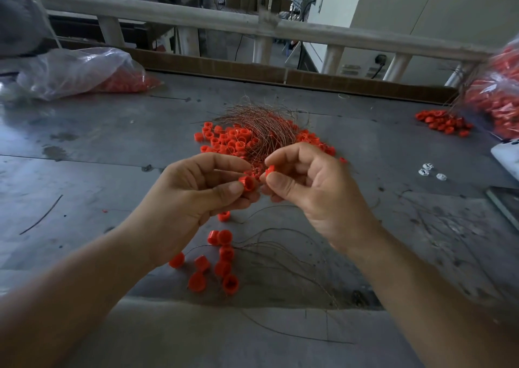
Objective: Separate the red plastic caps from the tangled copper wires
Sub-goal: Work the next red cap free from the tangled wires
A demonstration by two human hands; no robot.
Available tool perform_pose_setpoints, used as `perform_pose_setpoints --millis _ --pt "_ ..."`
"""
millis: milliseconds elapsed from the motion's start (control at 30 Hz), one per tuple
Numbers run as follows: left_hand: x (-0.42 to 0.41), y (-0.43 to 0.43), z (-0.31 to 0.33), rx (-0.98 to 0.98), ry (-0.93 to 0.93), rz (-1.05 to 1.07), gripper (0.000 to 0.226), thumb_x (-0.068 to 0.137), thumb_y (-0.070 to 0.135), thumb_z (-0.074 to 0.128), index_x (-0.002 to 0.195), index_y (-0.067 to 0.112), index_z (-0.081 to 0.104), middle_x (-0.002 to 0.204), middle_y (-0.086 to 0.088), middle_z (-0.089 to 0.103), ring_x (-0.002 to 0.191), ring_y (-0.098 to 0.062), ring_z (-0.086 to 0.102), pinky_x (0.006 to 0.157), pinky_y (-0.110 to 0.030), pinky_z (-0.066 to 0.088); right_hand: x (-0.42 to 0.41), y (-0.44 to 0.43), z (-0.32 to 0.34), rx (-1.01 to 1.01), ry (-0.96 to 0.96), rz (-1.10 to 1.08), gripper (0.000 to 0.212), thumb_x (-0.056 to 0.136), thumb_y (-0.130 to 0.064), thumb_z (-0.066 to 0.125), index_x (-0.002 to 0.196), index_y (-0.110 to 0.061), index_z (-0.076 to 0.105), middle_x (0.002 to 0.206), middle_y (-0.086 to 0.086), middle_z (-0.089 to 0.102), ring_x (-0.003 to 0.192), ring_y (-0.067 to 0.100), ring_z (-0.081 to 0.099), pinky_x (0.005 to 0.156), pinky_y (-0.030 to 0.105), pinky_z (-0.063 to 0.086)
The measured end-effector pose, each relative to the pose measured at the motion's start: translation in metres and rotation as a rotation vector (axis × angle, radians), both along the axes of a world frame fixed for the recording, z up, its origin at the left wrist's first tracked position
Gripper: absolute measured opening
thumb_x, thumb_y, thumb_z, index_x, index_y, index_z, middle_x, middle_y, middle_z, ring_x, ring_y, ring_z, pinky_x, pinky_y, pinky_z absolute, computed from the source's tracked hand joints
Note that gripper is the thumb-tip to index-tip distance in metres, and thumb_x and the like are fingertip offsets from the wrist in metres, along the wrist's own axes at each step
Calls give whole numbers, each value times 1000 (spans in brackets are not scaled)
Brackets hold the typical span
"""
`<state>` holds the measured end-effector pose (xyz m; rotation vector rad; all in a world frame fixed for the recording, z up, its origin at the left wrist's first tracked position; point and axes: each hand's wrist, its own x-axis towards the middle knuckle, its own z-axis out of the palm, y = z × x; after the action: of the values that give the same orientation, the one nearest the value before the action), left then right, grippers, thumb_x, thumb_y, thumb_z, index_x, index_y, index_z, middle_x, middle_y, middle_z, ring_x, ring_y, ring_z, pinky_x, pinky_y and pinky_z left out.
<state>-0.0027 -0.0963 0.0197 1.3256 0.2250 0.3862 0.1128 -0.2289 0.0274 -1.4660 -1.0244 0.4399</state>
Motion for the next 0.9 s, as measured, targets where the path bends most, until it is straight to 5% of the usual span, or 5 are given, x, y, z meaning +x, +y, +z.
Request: perform_pose_setpoints --millis 100,300,467,900 --pt "1 -1 1 30 6 27 18 59 6 61 71 12 73 72 -8 71 69 -16 69 63 -19 55 -7 4 -3 3 -202 -24 25 77 -5 68 84 -29 62 79 -8 64 75 5 63 70 16 50" --pt "0 1 1 89 -2 24 21 55 15 65 73 17 75 74 -7 72 71 -16 69 64 -18 54 -13 7 -6 39 -314 -122 27 72 -8 73 87 -28 64 86 -8 67 80 5 66 72 18 54" --pt "0 3 0 128 16 56 19 58 11 64 73 15 74 75 -9 72 71 -17 70 64 -18 54 -15 9 -8 55 -439 -188 26 71 -6 74 96 -11 69 85 -1 68 81 7 66 72 19 55" --pt "-2 -2 2 234 67 74 20 58 12 62 76 17 69 70 -6 73 64 -14 70 57 -14 52 -14 10 -13 69 -497 -208 25 67 -8 74 91 -3 71 85 -7 64 85 5 64 74 11 51"
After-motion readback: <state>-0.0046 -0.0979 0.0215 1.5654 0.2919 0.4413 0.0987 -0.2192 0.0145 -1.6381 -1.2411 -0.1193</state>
